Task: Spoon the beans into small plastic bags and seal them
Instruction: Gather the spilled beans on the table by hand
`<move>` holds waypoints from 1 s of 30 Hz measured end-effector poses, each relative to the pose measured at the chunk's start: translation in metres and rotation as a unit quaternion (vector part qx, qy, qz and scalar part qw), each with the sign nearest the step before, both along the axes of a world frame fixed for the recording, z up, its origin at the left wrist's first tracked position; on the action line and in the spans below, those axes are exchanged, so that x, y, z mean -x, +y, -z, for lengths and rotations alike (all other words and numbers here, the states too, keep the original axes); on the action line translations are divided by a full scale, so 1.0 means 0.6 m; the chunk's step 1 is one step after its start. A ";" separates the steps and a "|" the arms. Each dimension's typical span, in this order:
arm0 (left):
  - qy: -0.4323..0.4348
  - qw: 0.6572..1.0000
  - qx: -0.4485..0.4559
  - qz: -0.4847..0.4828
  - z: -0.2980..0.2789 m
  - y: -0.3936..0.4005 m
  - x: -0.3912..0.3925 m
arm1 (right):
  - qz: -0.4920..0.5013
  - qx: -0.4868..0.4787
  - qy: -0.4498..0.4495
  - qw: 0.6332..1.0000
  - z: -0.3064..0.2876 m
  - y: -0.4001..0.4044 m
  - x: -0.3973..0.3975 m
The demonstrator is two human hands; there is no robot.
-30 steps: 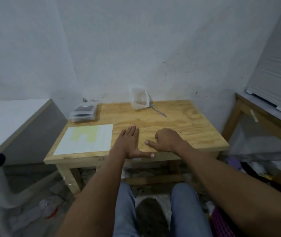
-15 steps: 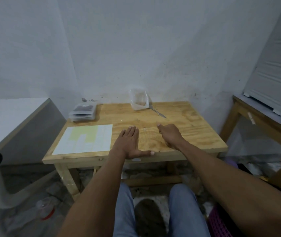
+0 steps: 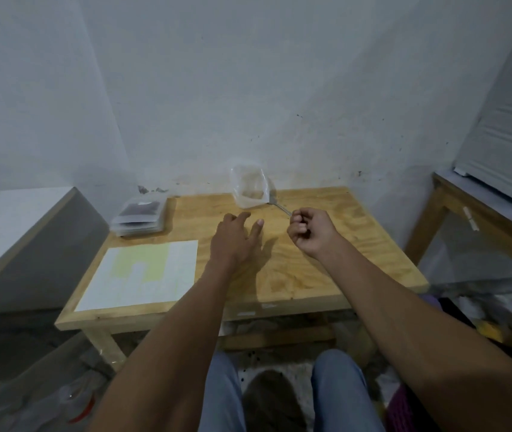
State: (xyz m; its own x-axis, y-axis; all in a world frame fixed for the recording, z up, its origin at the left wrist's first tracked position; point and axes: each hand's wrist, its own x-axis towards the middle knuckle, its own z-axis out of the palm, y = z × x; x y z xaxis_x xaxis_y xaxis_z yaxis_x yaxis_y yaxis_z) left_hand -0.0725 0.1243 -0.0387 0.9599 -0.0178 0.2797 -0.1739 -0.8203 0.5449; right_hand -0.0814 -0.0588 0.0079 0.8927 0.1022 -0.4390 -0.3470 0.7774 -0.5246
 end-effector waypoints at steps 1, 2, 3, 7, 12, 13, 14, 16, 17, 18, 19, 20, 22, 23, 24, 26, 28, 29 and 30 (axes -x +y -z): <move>0.002 1.000 0.017 -0.007 -0.001 -0.003 -0.017 | 0.019 -0.015 0.011 1.000 -0.005 0.002 -0.013; 0.003 0.999 0.032 -0.013 -0.002 -0.005 -0.035 | 0.040 -0.028 0.023 0.999 -0.011 0.003 -0.025; 0.005 0.999 0.048 -0.022 -0.004 -0.008 -0.052 | 0.058 -0.036 0.032 0.997 -0.015 0.004 -0.036; 0.013 0.990 0.121 -0.066 -0.016 -0.020 -0.114 | 0.073 0.009 0.042 0.996 -0.018 0.002 -0.075; 0.035 0.984 0.137 -0.106 -0.027 -0.038 -0.173 | 0.019 0.314 0.017 0.949 0.016 -0.006 -0.122; 0.040 0.983 0.139 -0.114 -0.027 -0.040 -0.181 | 0.006 0.374 0.006 0.927 0.023 -0.007 -0.128; 0.042 0.982 0.142 -0.120 -0.027 -0.042 -0.187 | -0.005 0.429 -0.001 0.903 0.028 -0.008 -0.132; 0.042 0.979 0.151 -0.131 -0.028 -0.046 -0.196 | -0.011 0.519 -0.009 0.855 0.034 -0.011 -0.134; 0.041 0.977 0.160 -0.137 -0.029 -0.047 -0.200 | -0.008 0.551 -0.017 0.834 0.035 -0.013 -0.134; 0.040 0.974 0.171 -0.144 -0.031 -0.049 -0.202 | -0.007 0.573 -0.026 0.819 0.035 -0.016 -0.133; 0.036 0.971 0.184 -0.149 -0.033 -0.051 -0.202 | -0.008 0.590 -0.033 0.807 0.034 -0.020 -0.132; 0.027 0.969 0.198 -0.147 -0.036 -0.055 -0.200 | -0.007 0.604 -0.036 0.796 0.033 -0.026 -0.130; 0.000 0.966 0.225 -0.124 -0.044 -0.069 -0.192 | 0.004 0.625 -0.037 0.780 0.030 -0.042 -0.125; -0.013 0.965 0.238 -0.106 -0.050 -0.080 -0.187 | 0.014 0.631 -0.037 0.775 0.027 -0.052 -0.122; -0.022 0.965 0.248 -0.088 -0.058 -0.094 -0.180 | 0.024 0.638 -0.037 0.769 0.024 -0.065 -0.116; -0.038 0.963 0.263 -0.039 -0.074 -0.129 -0.165 | 0.040 0.659 -0.040 0.750 0.016 -0.096 -0.101; -0.048 0.963 0.263 0.015 -0.086 -0.176 -0.147 | 0.055 0.687 -0.051 0.722 0.007 -0.136 -0.078; -0.051 0.963 0.260 0.039 -0.090 -0.204 -0.136 | 0.066 0.703 -0.059 0.705 0.004 -0.160 -0.066; -0.052 0.963 0.258 0.060 -0.093 -0.233 -0.124 | 0.078 0.720 -0.064 0.687 0.003 -0.186 -0.052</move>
State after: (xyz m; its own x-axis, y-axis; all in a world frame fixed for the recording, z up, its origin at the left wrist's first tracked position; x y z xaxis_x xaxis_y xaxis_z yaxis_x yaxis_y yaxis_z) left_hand 0.0017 -0.0157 0.0169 0.9261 0.0406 0.3751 -0.3259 -0.4149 0.8495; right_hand -0.0505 -0.1707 0.0063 0.8841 -0.4567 0.0985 -0.1971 -0.5558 -0.8076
